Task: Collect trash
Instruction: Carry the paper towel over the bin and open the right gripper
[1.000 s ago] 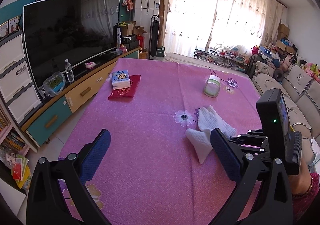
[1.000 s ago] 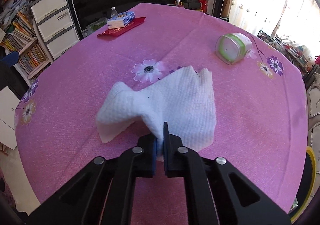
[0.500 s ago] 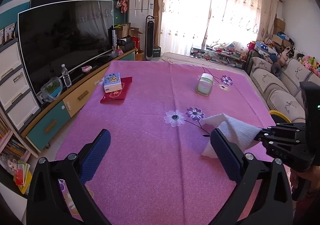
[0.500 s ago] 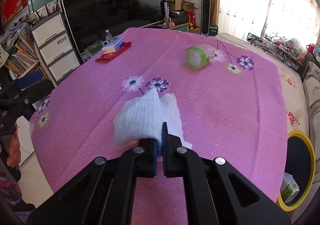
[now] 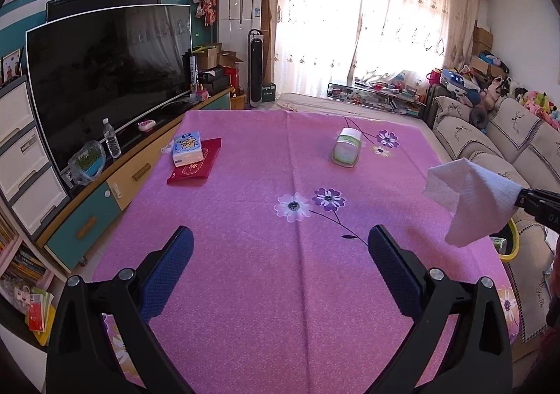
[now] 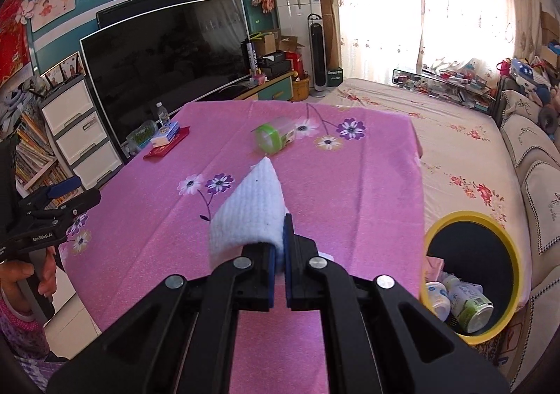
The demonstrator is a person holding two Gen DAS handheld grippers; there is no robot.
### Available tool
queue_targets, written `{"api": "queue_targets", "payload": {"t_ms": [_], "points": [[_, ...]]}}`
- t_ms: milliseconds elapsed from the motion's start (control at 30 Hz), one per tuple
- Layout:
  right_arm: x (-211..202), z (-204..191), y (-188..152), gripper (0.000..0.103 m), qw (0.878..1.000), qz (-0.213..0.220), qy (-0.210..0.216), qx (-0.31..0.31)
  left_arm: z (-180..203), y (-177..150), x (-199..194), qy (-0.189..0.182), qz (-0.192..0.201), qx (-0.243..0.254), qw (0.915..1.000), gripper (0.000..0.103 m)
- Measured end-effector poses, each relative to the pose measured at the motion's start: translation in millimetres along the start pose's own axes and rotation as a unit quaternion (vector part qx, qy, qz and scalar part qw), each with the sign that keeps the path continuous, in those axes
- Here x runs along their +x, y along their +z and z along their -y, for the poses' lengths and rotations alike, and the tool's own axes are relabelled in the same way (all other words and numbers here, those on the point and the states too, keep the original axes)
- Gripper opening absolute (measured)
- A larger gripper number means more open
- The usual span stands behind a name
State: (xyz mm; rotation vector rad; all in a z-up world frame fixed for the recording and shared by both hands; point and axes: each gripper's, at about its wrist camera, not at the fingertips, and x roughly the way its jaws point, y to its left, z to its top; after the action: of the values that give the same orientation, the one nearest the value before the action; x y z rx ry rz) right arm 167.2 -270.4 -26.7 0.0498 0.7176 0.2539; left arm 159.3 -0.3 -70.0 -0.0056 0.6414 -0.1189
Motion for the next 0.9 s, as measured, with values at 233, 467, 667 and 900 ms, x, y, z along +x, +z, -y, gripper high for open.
{"api": "queue_targets", "payload": {"t_ms": [233,467,667,900], "points": [[-37.4,67.0,-3.5,0.004,0.996,0.022,-0.073,0.052,6.3,-0.1,4.2,-0.005,-0.004,0.004,1.0,0.098],[-47.1,138.4,-12.8,0.004,0.983,0.011,-0.149,0.105,20.8,0.5,10.4,-0.011,-0.01,0.015,0.9998,0.098],[-23.3,186.6,-25.7,0.006,0.974,-0.028,-0.18,0.136,34.6,2.7,16.6,-0.013,-0.016,0.025,0.9995,0.098],[22.6,224.6,-34.9,0.015,0.963,-0.092,-0.199,0.157,46.2,7.6,24.9,-0.016,-0.021,0.035,0.999,0.098]]}}
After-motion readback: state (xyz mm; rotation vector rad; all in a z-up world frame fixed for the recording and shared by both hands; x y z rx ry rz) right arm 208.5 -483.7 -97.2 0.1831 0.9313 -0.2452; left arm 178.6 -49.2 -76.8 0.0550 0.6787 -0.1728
